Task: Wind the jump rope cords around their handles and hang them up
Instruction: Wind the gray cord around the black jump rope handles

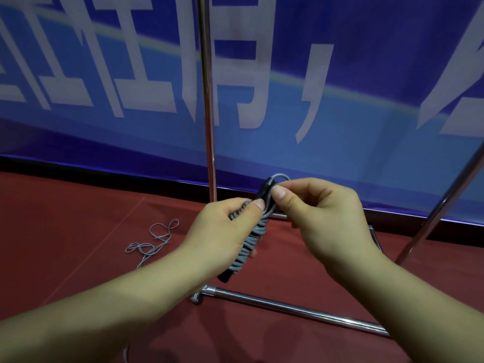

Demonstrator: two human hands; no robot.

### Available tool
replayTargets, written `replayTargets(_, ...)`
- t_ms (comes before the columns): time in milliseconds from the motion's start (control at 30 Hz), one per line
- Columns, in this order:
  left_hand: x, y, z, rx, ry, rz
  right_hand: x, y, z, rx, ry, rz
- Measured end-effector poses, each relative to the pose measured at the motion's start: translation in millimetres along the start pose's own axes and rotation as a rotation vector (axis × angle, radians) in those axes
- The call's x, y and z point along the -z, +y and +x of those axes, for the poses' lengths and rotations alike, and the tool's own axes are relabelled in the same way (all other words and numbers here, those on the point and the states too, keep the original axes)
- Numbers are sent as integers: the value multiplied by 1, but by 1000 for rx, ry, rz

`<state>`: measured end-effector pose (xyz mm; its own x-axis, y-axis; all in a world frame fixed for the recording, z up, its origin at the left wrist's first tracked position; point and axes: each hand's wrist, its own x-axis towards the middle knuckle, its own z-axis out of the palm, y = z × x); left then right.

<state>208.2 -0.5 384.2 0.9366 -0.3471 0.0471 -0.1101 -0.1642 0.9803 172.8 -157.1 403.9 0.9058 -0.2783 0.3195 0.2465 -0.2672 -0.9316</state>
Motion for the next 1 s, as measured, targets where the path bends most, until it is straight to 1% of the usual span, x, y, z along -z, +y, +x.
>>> replayTargets(267,-8,0,0,-86,47,98,-2,2,0,-115,59,176)
replayTargets(500,-10,1,1,-96,49,147,-2,4,2,-114,120,160)
replayTargets(633,-11,2,-1,-110,50,137,-1,4,4,-149,119,162)
replayTargets(767,-10,4,0,-110,28,97,0,4,5,-179,119,208)
replayTargets(900,-10,4,0,-18,-37,-41,1,5,7,-155,186,135)
replayTargets(1000,-10,4,-2,14,-47,-92,1,7,8,-251,136,178)
